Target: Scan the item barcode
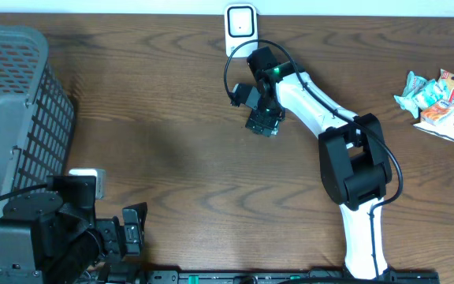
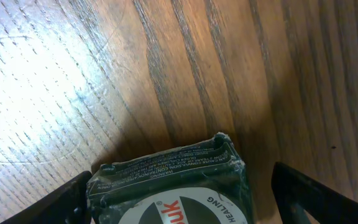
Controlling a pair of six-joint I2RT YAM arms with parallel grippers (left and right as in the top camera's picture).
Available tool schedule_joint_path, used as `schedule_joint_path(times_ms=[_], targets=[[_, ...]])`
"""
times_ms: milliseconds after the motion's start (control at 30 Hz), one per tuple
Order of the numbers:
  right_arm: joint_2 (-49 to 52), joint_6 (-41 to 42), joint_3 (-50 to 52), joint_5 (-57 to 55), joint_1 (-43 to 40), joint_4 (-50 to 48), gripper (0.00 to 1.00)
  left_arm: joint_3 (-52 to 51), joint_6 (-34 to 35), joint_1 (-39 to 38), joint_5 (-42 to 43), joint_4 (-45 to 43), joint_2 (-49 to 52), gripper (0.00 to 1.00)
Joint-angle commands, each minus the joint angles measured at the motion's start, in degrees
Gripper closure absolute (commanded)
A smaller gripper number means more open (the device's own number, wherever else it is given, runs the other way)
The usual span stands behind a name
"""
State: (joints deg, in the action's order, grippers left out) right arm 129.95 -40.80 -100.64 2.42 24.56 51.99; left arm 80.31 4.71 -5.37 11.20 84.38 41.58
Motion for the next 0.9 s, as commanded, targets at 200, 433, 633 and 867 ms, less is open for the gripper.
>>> schedule_joint_path(times_ms=[200, 433, 633, 867], targets=[[0.92, 0.92, 0.31, 0.92, -0.31, 0.66, 0.22, 0.15, 0.31, -0.02, -0.55, 0.02, 0.11, 0.02], [0.92, 0.92, 0.31, 0.92, -0.37, 2.03, 0.20, 0.15, 0.31, -0.02, -0.55, 0.02, 0.11, 0.02], [0.92, 2.32, 0.31, 0.76, -0.35, 3.19, 0.28, 0.15, 0.31, -0.02, -0.55, 0.02, 0.11, 0.02], [0.92, 4.07, 0.31, 0.79, -0.24, 3.30, 0.30, 0.15, 0.31, -0.02, -0.55, 0.02, 0.11, 0.02]])
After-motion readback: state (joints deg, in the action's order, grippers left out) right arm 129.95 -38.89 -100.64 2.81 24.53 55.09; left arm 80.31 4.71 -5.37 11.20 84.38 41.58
